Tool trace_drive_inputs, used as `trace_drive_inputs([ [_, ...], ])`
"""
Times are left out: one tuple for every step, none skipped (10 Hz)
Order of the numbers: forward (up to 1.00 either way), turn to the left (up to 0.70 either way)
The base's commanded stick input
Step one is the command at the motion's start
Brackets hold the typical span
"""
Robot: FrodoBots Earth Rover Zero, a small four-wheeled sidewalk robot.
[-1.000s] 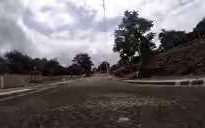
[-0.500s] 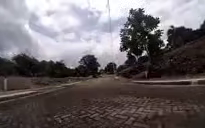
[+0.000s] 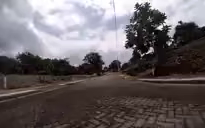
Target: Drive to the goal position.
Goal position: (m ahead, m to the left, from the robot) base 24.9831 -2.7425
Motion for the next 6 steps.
trace_drive_inputs([
  [0.85, 0.00],
  [0.85, 0.00],
  [0.85, -0.16],
  [0.85, -0.27],
  [0.85, -0.11],
  [0.85, 0.00],
])
